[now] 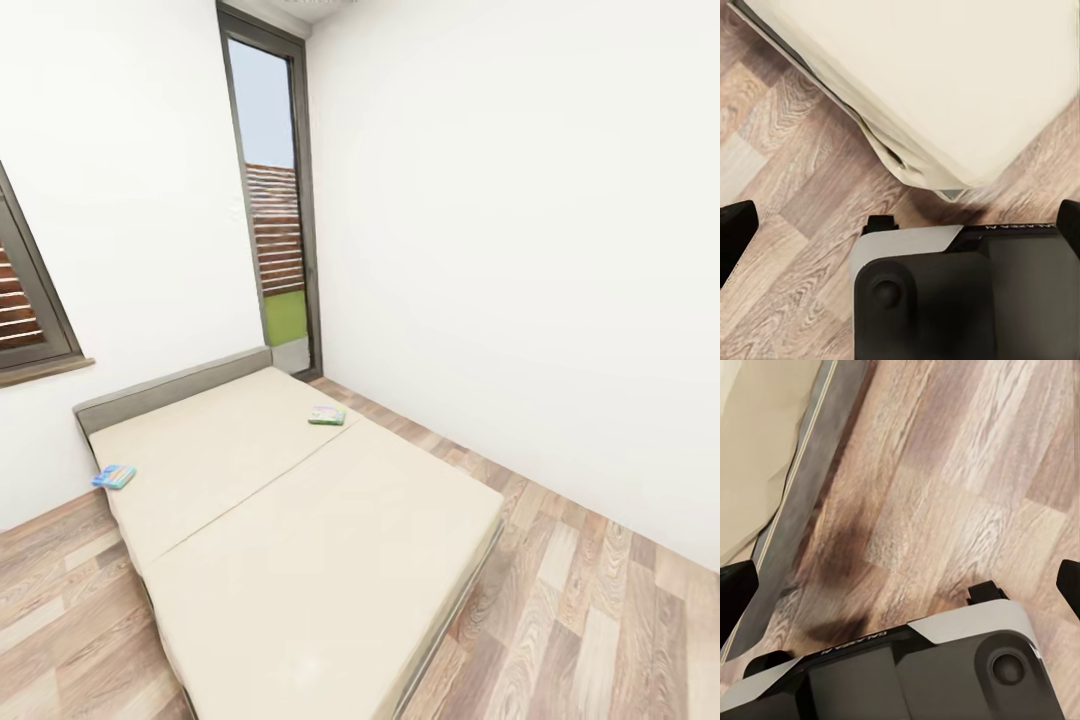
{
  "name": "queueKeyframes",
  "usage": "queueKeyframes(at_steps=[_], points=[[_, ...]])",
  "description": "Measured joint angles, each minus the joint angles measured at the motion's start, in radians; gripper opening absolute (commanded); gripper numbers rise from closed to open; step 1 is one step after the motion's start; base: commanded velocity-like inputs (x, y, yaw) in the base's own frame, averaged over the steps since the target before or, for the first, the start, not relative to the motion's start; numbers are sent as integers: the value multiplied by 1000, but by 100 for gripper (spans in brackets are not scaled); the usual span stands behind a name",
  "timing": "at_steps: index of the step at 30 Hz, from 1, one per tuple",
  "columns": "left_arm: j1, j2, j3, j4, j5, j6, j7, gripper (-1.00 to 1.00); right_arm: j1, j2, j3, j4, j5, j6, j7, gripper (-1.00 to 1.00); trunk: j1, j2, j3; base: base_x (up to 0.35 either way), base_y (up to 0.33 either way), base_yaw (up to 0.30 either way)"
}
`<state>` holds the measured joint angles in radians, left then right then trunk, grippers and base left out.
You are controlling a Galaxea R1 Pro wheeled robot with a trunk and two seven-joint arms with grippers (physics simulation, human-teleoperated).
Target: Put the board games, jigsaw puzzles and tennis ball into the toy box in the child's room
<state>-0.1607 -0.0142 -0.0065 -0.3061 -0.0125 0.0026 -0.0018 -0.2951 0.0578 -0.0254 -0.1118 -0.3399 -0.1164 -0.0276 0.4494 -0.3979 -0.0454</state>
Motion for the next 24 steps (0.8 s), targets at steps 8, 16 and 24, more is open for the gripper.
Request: queueKeyframes(at_steps=[8, 16, 24], points=[[0, 4, -1, -1, -1, -12, -1, 100, 0, 0, 0, 0, 2, 1, -1, 100, 0, 0, 6, -99, 44, -137], [0, 5, -3, -1, -1, -18, -1, 100, 0, 0, 0, 1, 4, 1, -1, 100, 0, 0, 7, -42, 25, -15], [0, 5, -3, -1, -1, -19, 0, 100, 0, 0, 0, 0, 2, 1, -1, 100, 0, 0, 7, -142, 56, -1]])
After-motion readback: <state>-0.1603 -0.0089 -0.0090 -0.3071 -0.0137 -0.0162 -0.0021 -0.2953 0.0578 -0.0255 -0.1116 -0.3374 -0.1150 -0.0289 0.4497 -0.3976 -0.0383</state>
